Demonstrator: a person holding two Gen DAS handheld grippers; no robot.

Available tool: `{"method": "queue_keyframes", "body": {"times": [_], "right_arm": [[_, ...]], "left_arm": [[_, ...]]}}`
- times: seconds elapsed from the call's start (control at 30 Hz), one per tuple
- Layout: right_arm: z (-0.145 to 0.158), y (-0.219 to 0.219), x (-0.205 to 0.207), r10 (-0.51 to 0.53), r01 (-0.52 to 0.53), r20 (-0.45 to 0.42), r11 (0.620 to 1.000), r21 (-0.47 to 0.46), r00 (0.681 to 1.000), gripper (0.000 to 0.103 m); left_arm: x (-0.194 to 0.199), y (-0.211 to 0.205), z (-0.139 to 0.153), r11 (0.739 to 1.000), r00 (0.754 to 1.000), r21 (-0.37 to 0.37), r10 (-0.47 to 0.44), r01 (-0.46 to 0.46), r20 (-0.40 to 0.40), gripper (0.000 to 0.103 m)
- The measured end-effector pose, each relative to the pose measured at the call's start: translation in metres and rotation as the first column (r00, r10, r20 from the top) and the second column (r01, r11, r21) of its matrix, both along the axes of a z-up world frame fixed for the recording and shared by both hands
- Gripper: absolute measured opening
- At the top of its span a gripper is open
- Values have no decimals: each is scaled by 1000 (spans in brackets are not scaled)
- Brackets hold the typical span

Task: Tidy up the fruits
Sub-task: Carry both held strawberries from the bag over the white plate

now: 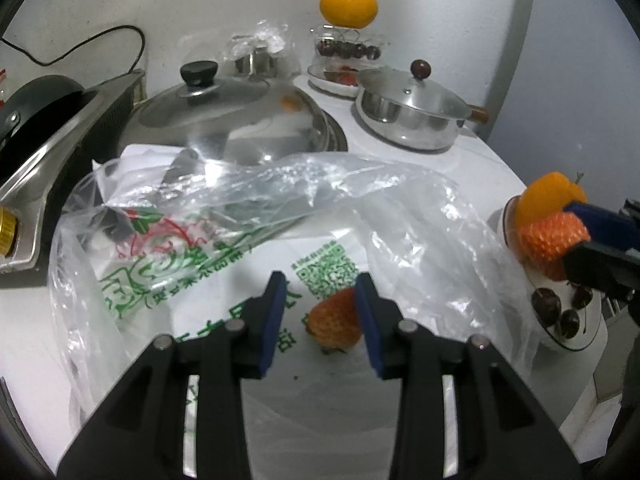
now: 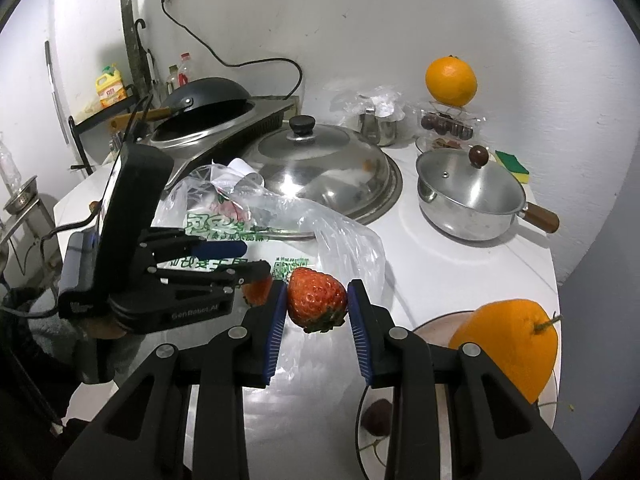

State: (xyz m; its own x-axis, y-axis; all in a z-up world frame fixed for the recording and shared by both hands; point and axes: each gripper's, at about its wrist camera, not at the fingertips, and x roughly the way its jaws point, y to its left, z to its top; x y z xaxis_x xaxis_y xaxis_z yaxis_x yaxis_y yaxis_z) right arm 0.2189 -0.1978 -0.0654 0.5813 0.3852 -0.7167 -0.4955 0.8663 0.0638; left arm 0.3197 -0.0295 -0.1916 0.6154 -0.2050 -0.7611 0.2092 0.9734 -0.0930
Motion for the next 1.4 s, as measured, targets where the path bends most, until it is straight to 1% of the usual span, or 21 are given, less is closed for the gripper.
{"method": "queue_keyframes", "body": {"times": [0.17, 0.23, 0.67, 0.77, 0.83, 0.93, 1.17, 1.4], "right_arm": [[-2, -5, 0, -13, 13, -5, 1000, 1, 1000, 33], [-3, -7, -1, -16, 16, -5, 1000, 0, 1000, 33], [-4, -16, -8, -42, 42, -10, 999, 0, 999, 33], [-4, -17, -8, -45, 45, -10, 999, -1, 999, 33], [-4, -17, -9, -45, 45, -9, 999, 0, 999, 33], [-4, -18, -9, -49, 49, -10, 999, -1, 999, 33], [-3, -20, -12, -56, 56, -4, 998, -3, 998, 33], [1, -21, -15, -62, 62, 4, 998, -6, 998, 33]], "left_arm": [[-3, -8, -3, 1000, 1000, 1, -23, 23, -5, 42], [-5, -12, -6, 999, 999, 3, -34, 34, -11, 49], [-8, -31, -23, 995, 994, 10, -98, 99, -45, 50], [-9, -32, -26, 995, 994, 11, -103, 103, -46, 47], [-9, -33, -27, 994, 994, 22, -102, 103, -46, 40], [-9, -31, -28, 995, 995, 28, -96, 97, -38, 34], [-10, -30, -27, 996, 996, 25, -87, 88, -26, 33], [-13, -28, -20, 997, 997, 23, -79, 79, -2, 33]]}}
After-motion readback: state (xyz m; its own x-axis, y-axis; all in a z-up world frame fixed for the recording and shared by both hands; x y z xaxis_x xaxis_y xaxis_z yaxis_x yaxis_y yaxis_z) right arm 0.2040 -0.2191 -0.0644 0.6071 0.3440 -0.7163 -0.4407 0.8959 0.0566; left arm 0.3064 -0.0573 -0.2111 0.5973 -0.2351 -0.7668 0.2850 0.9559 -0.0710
